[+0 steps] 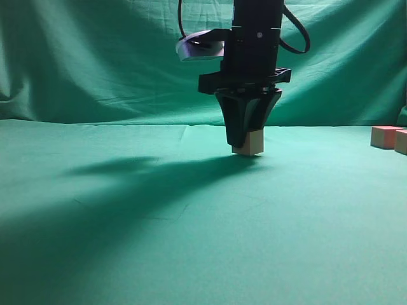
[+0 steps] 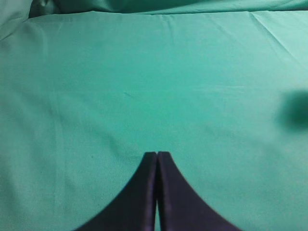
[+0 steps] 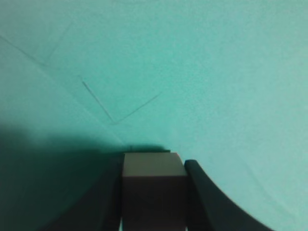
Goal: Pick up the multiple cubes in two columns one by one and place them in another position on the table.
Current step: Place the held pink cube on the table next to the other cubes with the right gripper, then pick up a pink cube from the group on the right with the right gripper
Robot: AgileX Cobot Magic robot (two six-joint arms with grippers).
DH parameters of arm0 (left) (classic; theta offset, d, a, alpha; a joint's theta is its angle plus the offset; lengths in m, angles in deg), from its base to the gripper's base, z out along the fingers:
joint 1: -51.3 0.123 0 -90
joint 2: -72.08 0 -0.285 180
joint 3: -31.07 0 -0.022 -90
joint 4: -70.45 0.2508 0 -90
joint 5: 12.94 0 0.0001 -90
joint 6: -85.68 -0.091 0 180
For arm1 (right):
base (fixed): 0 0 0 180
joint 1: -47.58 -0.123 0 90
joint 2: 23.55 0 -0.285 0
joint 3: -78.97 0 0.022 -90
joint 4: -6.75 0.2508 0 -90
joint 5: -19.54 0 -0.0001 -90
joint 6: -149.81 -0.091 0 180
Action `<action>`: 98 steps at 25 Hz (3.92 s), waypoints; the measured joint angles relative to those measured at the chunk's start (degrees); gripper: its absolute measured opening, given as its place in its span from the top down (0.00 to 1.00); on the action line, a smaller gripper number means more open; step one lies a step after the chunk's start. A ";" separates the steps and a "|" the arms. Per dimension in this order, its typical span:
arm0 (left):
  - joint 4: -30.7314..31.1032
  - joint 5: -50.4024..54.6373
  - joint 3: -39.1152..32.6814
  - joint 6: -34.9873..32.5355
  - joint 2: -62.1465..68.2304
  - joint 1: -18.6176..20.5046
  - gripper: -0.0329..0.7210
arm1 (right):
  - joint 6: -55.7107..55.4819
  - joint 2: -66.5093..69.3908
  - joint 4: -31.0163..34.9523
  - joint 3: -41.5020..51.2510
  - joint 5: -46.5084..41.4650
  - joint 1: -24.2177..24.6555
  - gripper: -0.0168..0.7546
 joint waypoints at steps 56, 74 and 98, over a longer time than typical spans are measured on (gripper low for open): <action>0.00 0.00 0.00 0.00 0.00 0.00 0.96 | -7.58 -11.83 -2.04 -9.39 -12.46 0.00 0.17; 0.00 0.00 0.00 0.00 0.00 0.00 0.96 | -18.16 -46.30 -2.40 34.52 -12.47 18.05 0.23; 0.00 0.00 0.00 0.00 0.00 0.00 0.96 | -12.39 -49.79 5.63 50.67 9.39 38.39 0.23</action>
